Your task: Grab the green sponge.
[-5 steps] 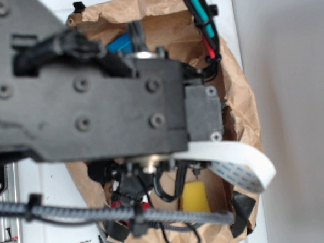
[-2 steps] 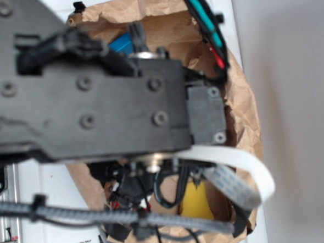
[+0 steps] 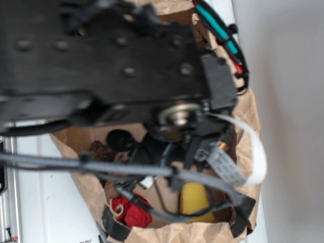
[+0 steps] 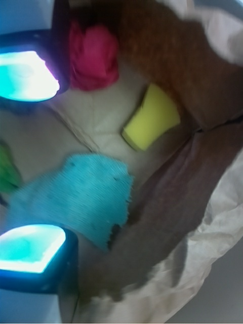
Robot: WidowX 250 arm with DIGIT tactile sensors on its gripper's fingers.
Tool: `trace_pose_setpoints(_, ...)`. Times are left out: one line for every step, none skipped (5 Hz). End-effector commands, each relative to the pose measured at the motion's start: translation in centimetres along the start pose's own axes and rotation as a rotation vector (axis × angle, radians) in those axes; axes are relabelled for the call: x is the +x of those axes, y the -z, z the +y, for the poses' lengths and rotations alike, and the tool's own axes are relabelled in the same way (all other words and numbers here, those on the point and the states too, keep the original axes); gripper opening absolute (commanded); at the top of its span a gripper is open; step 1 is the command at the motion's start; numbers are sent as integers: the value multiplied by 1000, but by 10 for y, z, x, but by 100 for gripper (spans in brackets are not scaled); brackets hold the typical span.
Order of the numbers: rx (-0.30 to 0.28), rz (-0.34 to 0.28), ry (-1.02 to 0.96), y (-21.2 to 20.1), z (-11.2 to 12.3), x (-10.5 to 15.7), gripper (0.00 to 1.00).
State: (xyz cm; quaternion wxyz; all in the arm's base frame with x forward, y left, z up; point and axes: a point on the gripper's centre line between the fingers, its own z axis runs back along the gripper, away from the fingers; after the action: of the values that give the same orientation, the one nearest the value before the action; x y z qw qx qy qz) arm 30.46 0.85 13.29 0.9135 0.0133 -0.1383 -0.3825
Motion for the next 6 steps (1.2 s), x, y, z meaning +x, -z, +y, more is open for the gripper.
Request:
trace_pose_setpoints(106,69,91,29,6,4,100)
trace_pose_setpoints(79,83,181,44,-14,9,100)
trace_pose_setpoints(40,100,204,48,-28,16,100)
trace_pose_setpoints(21,61,234,46,-62,13,100)
trace_pose_setpoints(-23,31,280,51,-64,29,100)
trace_pose_setpoints(-58,-24,300,49,-75,28,100)
